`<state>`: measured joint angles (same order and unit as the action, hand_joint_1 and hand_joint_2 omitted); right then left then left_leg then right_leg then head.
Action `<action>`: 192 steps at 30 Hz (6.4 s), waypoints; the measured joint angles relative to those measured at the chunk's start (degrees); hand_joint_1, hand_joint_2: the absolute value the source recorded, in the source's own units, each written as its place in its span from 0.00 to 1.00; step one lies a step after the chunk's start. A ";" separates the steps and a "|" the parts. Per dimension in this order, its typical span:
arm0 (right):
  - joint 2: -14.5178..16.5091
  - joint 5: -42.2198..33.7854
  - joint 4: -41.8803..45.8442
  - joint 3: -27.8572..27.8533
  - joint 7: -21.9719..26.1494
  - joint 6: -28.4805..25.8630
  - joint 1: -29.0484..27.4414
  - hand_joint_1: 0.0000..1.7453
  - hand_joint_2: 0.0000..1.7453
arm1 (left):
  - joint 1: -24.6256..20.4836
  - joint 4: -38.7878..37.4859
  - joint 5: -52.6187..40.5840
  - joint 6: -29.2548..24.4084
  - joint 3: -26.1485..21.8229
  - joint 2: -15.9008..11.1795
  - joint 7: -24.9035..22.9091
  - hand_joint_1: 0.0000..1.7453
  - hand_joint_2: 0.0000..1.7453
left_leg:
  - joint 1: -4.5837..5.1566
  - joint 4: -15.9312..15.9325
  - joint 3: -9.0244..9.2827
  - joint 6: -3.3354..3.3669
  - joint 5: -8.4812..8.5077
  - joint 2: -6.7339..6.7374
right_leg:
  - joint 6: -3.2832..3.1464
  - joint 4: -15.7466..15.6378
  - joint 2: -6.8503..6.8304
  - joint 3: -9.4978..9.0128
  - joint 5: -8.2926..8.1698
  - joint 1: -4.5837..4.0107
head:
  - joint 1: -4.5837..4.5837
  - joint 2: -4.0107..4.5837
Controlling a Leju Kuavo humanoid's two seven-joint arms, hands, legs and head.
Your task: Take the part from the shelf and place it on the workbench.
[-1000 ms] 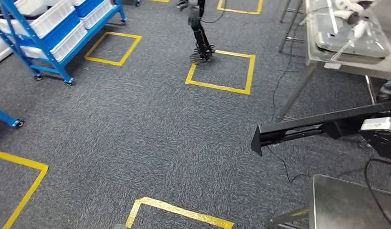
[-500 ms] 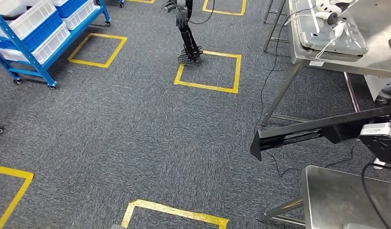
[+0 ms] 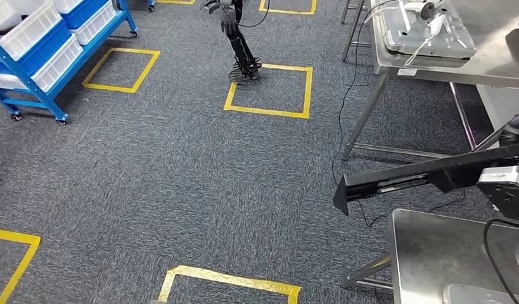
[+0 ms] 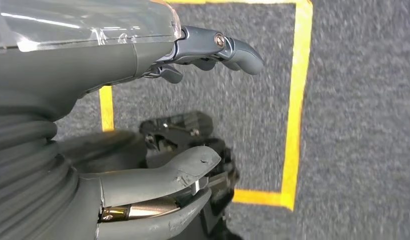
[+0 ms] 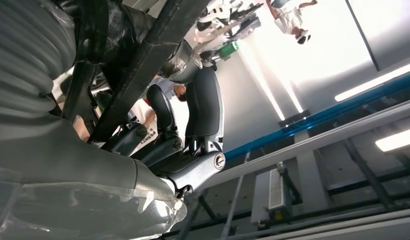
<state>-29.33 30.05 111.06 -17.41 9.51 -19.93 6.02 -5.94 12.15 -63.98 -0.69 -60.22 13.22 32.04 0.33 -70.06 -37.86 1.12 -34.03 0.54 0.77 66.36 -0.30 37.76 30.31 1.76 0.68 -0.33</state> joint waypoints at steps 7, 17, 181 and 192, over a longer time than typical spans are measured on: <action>0.01 0.06 0.14 -0.65 -0.09 -0.24 -1.13 1.00 1.00 | 0.14 0.01 0.09 0.10 -0.01 -0.02 0.27 0.00 1.00 | -0.07 -3.55 -1.44 0.73 0.65 -0.25 | -0.40 0.37 0.51 0.12 0.14 -0.44 | -0.02 0.00; -0.27 -1.28 1.61 -5.67 -0.66 -0.59 -3.69 1.00 1.00 | 0.28 0.00 0.03 -0.34 -0.02 -0.04 0.33 0.00 1.00 | 0.09 4.11 1.48 2.83 3.10 -0.40 | 1.81 9.84 0.45 4.62 5.83 -0.38 | -0.04 0.00; 14.01 -8.28 -4.07 5.72 6.16 -4.95 -0.89 1.00 1.00 | 0.39 -0.02 -0.49 -1.30 -1.59 -0.89 0.15 0.00 1.00 | -0.50 -8.09 -5.15 0.19 -2.27 -0.81 | 0.67 11.94 0.30 6.71 5.21 -0.48 | 0.03 0.00; 13.65 -8.17 -4.13 5.83 5.56 -4.94 0.24 1.00 1.00 | 0.42 -0.02 -0.83 -1.30 -1.62 -0.93 -0.10 0.00 1.00 | -0.51 -11.00 -6.60 0.25 -1.71 -0.84 | -0.45 11.68 0.35 6.13 5.28 -0.71 | 0.02 0.00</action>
<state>-15.68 21.87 106.92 -11.58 15.08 -24.87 6.26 -5.52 12.13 -64.80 -1.99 -61.84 12.29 31.93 -0.18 -81.05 -44.46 1.37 -35.74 -0.29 0.32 78.04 0.05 43.89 35.59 1.04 0.70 -0.33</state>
